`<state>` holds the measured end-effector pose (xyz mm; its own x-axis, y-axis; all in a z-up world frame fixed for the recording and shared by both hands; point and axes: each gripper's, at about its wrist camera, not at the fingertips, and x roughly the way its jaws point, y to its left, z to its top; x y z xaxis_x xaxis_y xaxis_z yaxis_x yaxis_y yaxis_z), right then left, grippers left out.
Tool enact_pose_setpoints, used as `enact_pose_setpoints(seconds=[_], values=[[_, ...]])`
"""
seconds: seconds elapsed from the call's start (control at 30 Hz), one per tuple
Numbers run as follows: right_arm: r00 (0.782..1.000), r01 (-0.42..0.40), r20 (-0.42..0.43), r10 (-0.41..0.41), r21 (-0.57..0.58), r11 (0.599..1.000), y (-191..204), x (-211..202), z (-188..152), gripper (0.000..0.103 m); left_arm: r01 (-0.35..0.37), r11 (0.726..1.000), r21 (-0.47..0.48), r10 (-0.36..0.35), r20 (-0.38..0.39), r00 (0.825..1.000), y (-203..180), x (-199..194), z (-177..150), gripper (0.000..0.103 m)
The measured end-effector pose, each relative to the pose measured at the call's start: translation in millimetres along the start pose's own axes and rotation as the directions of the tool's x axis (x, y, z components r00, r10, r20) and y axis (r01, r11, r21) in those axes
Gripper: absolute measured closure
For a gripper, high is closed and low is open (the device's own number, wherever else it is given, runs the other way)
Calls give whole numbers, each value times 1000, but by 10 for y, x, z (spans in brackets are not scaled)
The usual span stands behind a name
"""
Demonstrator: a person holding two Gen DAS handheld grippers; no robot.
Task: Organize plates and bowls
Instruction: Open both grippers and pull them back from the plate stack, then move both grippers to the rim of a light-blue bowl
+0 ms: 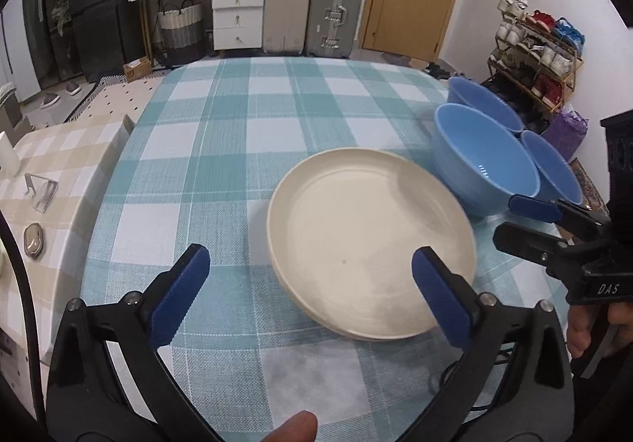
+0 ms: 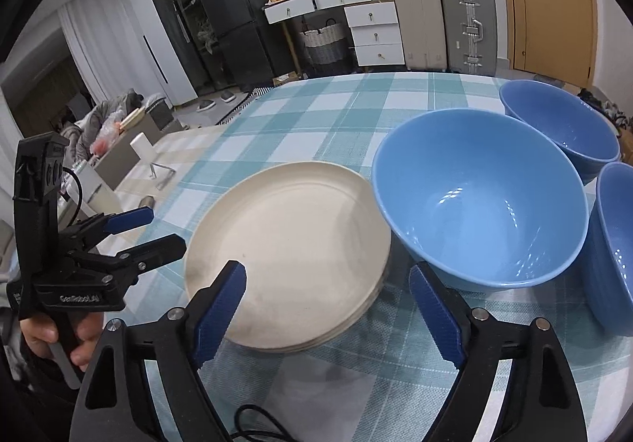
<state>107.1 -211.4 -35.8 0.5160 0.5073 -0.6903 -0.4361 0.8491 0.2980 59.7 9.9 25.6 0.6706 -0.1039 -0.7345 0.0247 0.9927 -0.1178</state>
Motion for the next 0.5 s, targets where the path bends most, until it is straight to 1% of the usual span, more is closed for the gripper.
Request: enact_pose_setpoints(seconds=[0.1,0.2,0.33,0.37,0.5], values=[[1000,-22,14,22,15,1000,-14,-121,37,9,15,1000,12,-15,18,1000,-93,-107,42,1],[999,-43,19,43,18,999,-26,-253,67,7,31,999,16,-32,32,999,-173,-180,99,1],[999,-8,53,8,-3,1000,-58,-462,113,4,43,999,16,-44,44,998,-268,-250,198,1],[998,-2,61,2,-2,1000,-79,-513,129,2,46,999,15,-47,48,998,-292,-268,230,1],[996,33,88,-33,4,999,-195,-690,202,1,64,998,14,-65,60,996,-372,-303,346,1]])
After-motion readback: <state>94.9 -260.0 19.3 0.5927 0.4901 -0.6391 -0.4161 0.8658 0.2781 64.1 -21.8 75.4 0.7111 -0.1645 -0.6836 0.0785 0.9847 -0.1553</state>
